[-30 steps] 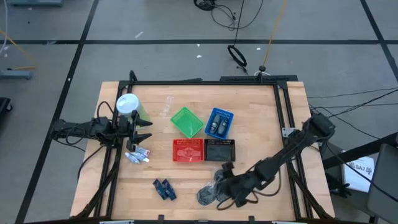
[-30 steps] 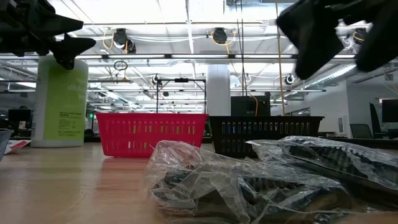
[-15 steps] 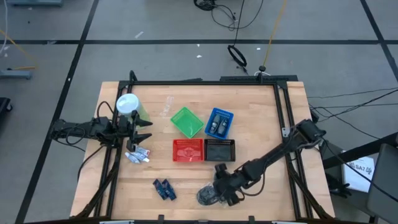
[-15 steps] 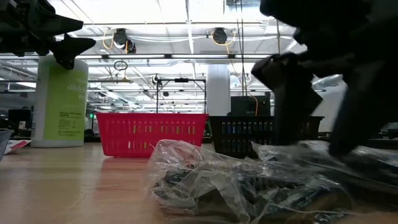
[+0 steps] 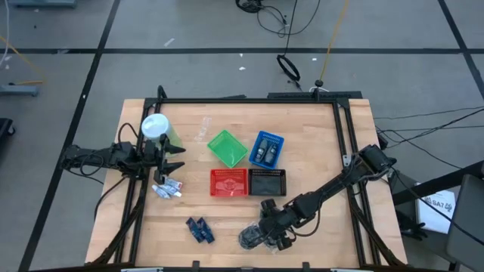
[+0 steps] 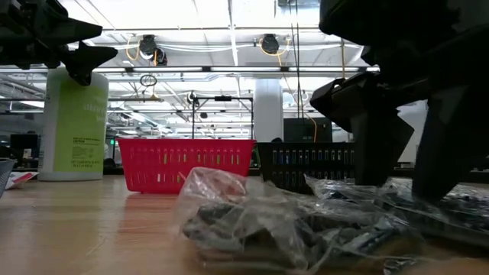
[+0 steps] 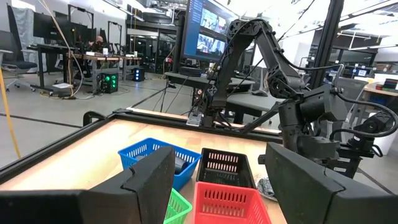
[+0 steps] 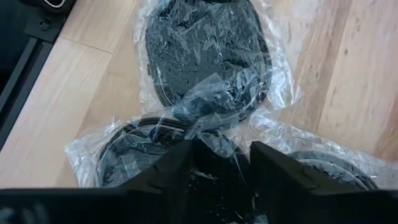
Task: Pick & Place Travel size toiletries
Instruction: Put the bottom right hairbrush into the black bin
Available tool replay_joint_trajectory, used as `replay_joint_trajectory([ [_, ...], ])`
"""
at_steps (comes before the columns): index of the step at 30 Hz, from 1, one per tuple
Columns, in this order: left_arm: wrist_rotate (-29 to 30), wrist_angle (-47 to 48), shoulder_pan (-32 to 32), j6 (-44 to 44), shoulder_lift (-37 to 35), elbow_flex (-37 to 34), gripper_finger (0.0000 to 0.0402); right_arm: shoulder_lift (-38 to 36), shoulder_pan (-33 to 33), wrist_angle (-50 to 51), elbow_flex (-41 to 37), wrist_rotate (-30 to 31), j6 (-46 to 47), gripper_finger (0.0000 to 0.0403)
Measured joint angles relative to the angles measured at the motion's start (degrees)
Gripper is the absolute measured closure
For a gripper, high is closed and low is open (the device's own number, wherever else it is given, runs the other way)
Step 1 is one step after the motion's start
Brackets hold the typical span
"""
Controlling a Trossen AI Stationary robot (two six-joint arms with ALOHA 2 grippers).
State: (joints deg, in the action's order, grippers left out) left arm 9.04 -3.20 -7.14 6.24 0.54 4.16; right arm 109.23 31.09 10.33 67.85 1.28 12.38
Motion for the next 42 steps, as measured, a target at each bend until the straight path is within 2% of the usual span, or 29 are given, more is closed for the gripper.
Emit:
replay_joint_trajectory([
  [12,0.02,0.01,-0.01,0.00,0.00,-0.02,0.0153,0.00,-0.02,-0.04,-0.02,0.09,-4.46,0.0396],
  [27,0.02,0.00,-0.01,0.00,0.00,-0.04,0.0153,-1.39,0.09,-2.71,-0.09,-0.06,-2.91,0.0402],
  [42,0.02,0.02,-0.01,0.00,0.00,-0.04,0.0153,-12.61,0.30,-2.10,-0.07,1.10,-3.62,0.0403],
])
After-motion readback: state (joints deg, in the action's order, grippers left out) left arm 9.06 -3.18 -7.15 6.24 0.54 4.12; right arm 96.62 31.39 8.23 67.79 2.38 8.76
